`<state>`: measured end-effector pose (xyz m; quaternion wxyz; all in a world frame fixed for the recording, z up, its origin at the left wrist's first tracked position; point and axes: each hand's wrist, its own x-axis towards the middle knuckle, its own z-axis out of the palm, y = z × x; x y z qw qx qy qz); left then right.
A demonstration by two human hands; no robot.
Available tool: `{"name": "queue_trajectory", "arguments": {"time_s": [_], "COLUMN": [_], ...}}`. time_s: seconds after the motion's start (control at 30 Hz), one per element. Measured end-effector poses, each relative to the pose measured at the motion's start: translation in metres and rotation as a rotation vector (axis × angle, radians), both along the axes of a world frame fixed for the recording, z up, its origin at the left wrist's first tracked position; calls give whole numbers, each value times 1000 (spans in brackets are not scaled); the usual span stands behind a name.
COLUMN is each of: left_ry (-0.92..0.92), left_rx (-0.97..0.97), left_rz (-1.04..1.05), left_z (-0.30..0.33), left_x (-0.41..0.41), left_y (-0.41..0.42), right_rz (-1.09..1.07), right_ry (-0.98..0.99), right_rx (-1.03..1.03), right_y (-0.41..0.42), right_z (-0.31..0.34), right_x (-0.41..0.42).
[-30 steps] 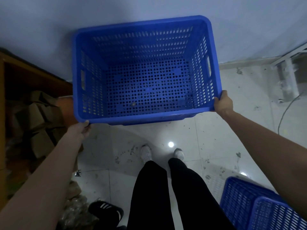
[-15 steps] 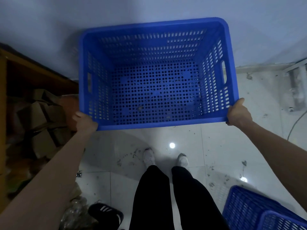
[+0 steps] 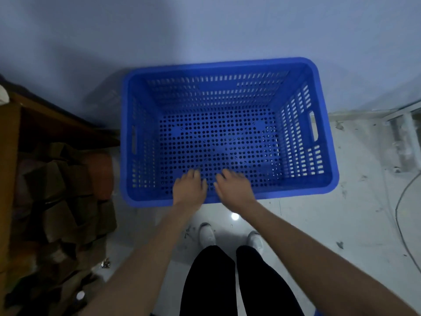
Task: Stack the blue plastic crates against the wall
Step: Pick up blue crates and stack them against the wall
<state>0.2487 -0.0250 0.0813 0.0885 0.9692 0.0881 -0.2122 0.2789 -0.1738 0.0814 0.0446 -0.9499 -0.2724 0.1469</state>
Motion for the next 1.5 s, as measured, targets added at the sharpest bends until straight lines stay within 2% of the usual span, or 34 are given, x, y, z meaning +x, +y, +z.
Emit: {"name": "queue_trajectory", "arguments": {"time_s": [0.13, 0.27, 0.37, 0.5, 0.63, 0.83, 0.97, 1.07, 1.13, 1.17, 1.23, 1.3, 1.4, 1.5], "left_ry": [-5, 40, 86, 101, 73, 118, 204, 312, 294, 210, 18, -62, 46, 147], "left_rx": [-16, 1, -4, -4, -86, -113, -65, 40, 109, 123, 141, 170, 179, 84], "left_rz": [-46, -108, -186, -200, -228, -222, -222, -281, -320, -290, -104, 98, 142, 156], "left_z": [-21, -14, -9, -8, -10, -8, -6, 3, 12, 19, 33, 46, 56, 50], "left_x": [-3, -8, -14, -20, -19, -15, -12, -5, 11, 26, 68, 119, 193, 245], "left_y": [4, 15, 59, 112, 119, 120, 118, 115, 114, 116, 127, 151, 187, 195], "right_rz": [-9, -41, -145, -387, -313, -339, -345, -232, -150, -160, -300, -470, -589, -543], "right_ry": [43, 152, 146, 136, 127, 126, 232, 285, 206, 142, 28, -30, -7, 73], "right_rx": [-35, -40, -149, -251, -309, -249, -269, -355, -359, -348, -268, -196, -144, -172], "right_y": [9, -1, -61, -167, -192, -194, -191, -190, -185, -181, -166, -153, -142, -127], "right_z": [-17, -11, -7, -5, -9, -11, -7, -2, 6, 12, 26, 42, 51, 44], "right_x": [-7, -2, 15, 35, 45, 41, 46, 53, 74, 91, 143, 203, 292, 342]}}
